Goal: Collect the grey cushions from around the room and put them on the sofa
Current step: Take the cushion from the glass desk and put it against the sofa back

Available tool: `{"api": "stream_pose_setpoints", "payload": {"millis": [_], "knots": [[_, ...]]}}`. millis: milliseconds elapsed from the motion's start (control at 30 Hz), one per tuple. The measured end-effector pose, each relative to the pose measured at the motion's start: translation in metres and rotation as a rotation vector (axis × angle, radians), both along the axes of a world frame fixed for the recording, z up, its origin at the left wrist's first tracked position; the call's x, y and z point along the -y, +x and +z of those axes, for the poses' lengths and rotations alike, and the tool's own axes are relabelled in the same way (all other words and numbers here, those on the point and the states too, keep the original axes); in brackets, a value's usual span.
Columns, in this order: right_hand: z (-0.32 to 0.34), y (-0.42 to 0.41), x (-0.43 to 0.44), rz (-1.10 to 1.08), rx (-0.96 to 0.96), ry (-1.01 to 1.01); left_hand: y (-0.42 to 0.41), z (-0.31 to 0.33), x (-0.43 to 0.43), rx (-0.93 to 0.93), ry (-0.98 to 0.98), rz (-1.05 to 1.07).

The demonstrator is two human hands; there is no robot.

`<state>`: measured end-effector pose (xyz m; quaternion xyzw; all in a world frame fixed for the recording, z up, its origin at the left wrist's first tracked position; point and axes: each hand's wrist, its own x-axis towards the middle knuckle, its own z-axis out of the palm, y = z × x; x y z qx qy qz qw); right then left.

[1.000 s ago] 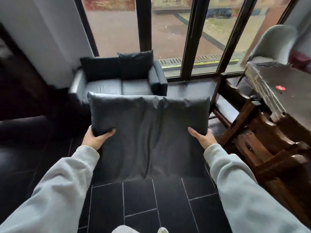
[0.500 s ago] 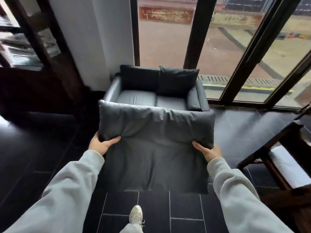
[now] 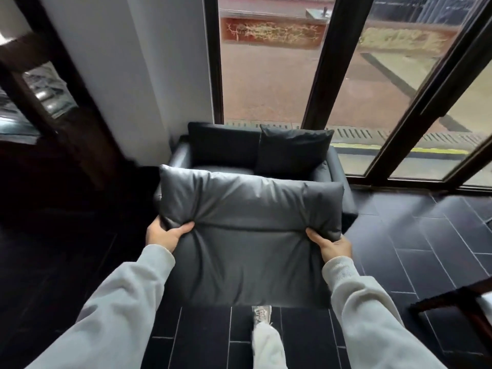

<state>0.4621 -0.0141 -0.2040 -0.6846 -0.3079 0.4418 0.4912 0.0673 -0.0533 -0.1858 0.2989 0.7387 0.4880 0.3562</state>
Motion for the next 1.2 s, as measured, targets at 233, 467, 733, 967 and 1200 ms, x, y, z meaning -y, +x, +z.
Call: {"api": "stream_pose_setpoints", "payload": {"millis": [233,467,733,967,1200], "knots": [[-0.031,-0.031,-0.187,0.093,-0.051,-0.027,-0.018,-0.01,-0.154,-0.037,-0.017,0.151],[0.003,-0.042,-0.337,0.378,-0.024,-0.096,-0.049,0.001,-0.256,0.038,-0.043,0.156],[-0.012,-0.094,-0.459,0.4,-0.069,-0.198,-0.092,-0.023,-0.385,0.127,-0.08,0.175],[-0.05,-0.162,-0.587,0.277,0.062,-0.179,-0.176,-0.079,-0.55,0.166,-0.191,0.077],[-0.143,-0.215,-0.699,0.217,0.096,-0.223,-0.252,-0.179,-0.709,0.314,-0.227,0.009]]}}
